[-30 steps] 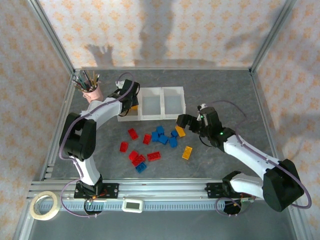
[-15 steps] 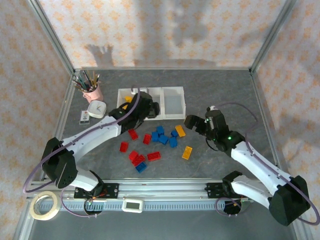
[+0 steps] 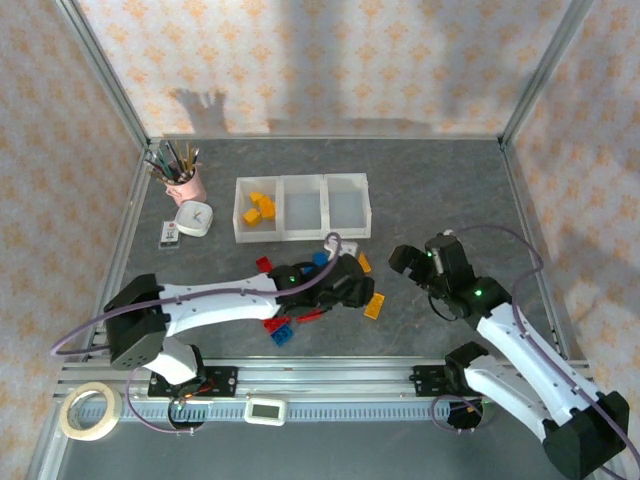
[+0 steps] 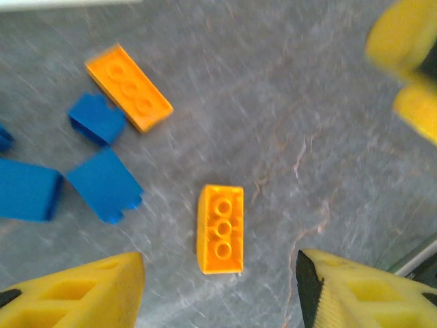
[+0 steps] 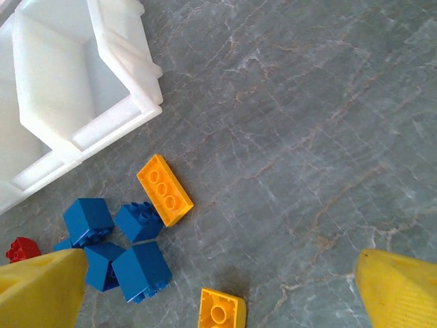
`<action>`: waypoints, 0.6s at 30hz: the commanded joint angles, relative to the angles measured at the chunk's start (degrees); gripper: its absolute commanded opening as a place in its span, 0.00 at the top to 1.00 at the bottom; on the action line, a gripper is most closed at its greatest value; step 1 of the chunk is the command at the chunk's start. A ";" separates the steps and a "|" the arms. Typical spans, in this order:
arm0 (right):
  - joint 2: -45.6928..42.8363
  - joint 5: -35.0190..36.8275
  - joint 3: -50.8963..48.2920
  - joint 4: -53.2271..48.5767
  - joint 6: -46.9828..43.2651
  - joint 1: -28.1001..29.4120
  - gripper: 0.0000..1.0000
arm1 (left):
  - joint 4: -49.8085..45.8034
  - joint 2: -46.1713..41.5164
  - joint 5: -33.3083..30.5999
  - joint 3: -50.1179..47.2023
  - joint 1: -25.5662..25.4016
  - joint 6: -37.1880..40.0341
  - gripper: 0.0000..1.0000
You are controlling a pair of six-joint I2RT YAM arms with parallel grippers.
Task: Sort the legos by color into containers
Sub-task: Pick up the lego from the middle-left of the table.
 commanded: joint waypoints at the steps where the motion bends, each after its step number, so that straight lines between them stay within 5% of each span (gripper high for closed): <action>1: -3.40 1.91 -1.52 -5.49 4.21 -0.12 0.00 | 0.85 3.38 0.85 1.48 -0.89 -2.83 0.38; 18: -8.70 2.67 -4.02 -7.64 6.61 -0.12 0.00 | 0.35 21.25 1.58 10.47 -2.39 0.38 0.28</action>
